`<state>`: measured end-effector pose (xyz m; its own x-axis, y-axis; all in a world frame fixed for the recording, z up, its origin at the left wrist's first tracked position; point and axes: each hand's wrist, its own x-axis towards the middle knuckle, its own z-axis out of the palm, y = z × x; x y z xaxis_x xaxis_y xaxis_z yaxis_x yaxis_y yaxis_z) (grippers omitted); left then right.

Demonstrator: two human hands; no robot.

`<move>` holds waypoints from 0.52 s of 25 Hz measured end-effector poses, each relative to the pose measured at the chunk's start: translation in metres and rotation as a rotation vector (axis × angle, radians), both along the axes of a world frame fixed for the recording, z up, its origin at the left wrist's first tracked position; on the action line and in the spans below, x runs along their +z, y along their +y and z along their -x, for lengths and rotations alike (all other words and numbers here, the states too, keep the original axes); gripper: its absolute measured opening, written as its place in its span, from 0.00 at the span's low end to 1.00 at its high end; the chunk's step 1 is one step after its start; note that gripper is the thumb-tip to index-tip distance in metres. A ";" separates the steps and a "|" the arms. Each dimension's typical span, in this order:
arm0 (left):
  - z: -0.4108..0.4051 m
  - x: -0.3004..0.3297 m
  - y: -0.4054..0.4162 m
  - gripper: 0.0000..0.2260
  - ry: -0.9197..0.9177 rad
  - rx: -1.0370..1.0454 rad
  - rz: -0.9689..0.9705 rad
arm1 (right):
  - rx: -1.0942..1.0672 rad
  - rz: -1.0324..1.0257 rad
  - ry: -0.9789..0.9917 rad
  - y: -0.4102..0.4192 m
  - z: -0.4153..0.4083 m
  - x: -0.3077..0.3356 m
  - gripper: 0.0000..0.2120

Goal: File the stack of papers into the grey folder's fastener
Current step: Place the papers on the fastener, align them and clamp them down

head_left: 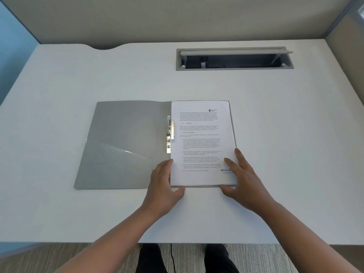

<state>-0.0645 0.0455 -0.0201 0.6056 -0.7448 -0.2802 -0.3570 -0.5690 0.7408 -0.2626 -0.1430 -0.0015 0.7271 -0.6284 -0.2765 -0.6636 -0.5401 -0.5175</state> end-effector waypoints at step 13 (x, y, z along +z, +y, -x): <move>-0.005 -0.004 -0.003 0.38 0.008 0.019 -0.033 | 0.045 0.100 0.026 0.001 -0.004 0.001 0.32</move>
<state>-0.0597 0.0425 -0.0240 0.6172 -0.7236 -0.3091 -0.3404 -0.5997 0.7243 -0.2585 -0.1422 -0.0008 0.7488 -0.6203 -0.2336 -0.6499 -0.6179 -0.4425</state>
